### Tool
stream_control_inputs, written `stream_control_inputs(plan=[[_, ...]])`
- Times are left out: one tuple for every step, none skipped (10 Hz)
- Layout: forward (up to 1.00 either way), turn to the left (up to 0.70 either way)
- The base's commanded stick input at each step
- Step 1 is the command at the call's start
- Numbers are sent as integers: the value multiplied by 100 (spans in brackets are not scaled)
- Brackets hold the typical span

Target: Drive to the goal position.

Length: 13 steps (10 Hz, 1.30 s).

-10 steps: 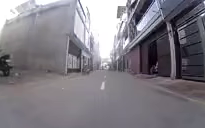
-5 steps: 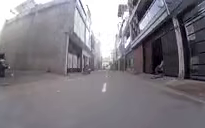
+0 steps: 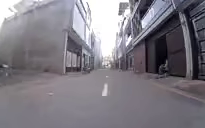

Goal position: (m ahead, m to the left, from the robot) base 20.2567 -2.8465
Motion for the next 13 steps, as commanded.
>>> stream_control_inputs(plan=[[85,-4],[85,0],[85,0],[85,0],[85,0],[85,0],[85,0],[85,0],[85,0],[85,0],[85,0],[85,0],[85,-27]])
